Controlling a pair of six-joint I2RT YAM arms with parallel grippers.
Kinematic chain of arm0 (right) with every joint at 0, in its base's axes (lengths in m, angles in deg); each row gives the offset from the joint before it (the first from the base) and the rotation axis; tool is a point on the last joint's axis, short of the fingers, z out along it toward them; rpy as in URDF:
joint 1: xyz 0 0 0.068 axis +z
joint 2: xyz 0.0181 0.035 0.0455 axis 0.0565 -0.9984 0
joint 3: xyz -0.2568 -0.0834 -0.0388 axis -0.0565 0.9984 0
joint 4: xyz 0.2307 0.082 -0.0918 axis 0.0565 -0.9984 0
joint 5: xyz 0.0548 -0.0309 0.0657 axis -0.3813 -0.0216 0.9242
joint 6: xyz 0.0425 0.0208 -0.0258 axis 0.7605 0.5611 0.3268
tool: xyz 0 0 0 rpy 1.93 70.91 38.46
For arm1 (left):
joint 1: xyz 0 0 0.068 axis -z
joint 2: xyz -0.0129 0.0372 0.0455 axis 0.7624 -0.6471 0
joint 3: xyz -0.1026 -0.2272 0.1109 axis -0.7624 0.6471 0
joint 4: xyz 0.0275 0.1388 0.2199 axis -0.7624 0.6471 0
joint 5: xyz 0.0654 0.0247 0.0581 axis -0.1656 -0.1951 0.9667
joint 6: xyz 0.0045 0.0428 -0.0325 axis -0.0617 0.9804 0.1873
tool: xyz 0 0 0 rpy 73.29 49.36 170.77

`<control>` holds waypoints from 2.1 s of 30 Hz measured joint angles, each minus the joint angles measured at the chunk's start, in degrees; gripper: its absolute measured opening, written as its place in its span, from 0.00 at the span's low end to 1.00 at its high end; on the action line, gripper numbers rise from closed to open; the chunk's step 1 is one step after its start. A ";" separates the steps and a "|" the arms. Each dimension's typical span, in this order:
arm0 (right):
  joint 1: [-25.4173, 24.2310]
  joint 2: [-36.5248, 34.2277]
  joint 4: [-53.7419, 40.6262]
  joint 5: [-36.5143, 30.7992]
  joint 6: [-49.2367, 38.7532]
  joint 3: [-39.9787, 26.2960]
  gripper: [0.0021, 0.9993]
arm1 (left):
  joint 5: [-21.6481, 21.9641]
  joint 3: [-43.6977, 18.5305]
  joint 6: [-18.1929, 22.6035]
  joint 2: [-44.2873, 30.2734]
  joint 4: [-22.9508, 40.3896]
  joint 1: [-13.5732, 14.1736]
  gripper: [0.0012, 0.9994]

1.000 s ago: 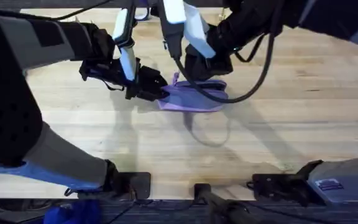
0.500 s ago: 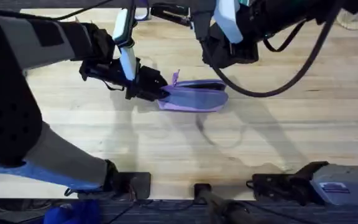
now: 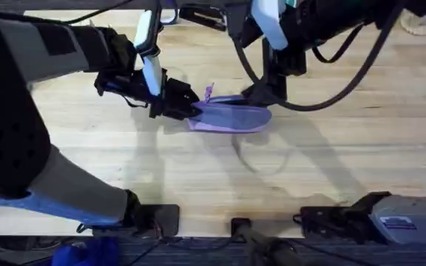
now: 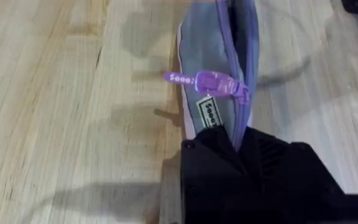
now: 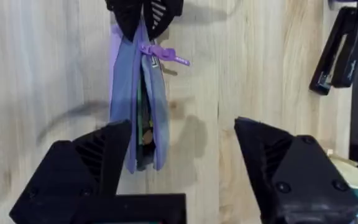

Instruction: Unzip the bag, pick up the pens from the table one at a time and place them inside, then zip the bag closed.

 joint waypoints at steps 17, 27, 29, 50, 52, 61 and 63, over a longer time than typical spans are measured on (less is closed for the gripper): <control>0.00 0.00 -0.13 -0.01 2.76 0.00 1.00 | 0.00 0.00 0.00 0.00 -0.07 0.00 0.04; 0.00 0.00 2.40 0.09 12.78 0.00 1.00 | 0.00 0.01 0.00 0.00 -0.09 0.00 0.04; 0.00 0.00 3.17 0.09 18.44 0.00 1.00 | 0.00 0.00 0.00 0.00 -0.09 0.00 0.04; 0.00 0.00 0.08 0.39 74.85 0.00 1.00 | 0.00 0.00 0.00 0.00 -0.09 0.00 0.04; 0.00 0.00 0.09 0.50 77.93 0.00 1.00 | 0.00 0.00 0.00 0.00 -0.09 0.00 0.04; 0.00 0.00 3.24 0.52 84.21 0.00 1.00 | 0.00 0.00 0.00 0.00 -0.09 0.00 0.04; 0.00 0.00 5.57 0.52 84.59 0.00 1.00 | 0.00 0.00 0.00 0.00 -0.09 0.00 0.04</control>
